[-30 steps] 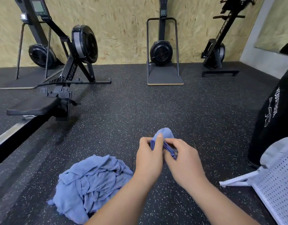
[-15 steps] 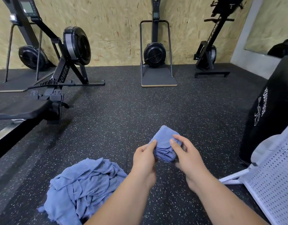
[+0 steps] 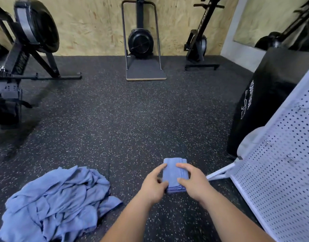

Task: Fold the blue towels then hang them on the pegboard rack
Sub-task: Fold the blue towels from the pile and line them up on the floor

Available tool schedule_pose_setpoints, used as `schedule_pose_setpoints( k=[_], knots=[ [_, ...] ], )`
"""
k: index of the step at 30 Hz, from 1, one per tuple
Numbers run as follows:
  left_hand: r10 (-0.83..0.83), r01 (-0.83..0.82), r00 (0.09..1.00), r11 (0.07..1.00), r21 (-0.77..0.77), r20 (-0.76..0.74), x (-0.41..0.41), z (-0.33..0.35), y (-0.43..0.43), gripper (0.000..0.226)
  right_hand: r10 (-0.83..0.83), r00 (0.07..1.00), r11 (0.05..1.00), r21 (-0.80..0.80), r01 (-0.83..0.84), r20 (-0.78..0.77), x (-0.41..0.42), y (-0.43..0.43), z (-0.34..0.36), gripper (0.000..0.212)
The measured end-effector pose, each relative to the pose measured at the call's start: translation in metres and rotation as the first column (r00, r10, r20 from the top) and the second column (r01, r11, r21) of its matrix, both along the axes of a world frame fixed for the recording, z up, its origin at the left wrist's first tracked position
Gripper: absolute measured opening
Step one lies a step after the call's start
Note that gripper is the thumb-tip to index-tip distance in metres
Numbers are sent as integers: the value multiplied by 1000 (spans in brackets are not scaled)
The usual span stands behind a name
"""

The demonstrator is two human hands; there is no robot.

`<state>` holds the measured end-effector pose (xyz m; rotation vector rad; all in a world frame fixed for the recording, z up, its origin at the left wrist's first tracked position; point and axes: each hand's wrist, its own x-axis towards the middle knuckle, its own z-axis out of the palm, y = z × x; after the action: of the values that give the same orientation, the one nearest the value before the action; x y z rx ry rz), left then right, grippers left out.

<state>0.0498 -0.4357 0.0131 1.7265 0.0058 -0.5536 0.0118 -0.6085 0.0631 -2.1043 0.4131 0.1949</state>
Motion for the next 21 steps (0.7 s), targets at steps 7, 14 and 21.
schedule_pose_setpoints(
  k=[7,14,21],
  knots=[
    [-30,29,991,1000,-10,-129,5,-78,-45,65,-20,995,993,-116,9,-98,2,-42,-72,54],
    [-98,113,966,992,53,-239,23,-149,-87,60,-146,966,987,-98,127,-213,10,-77,-155,48],
    [-203,246,955,950,194,-216,58,-196,-130,62,-187,955,981,-93,170,-230,43,-109,-203,50]
  ],
)
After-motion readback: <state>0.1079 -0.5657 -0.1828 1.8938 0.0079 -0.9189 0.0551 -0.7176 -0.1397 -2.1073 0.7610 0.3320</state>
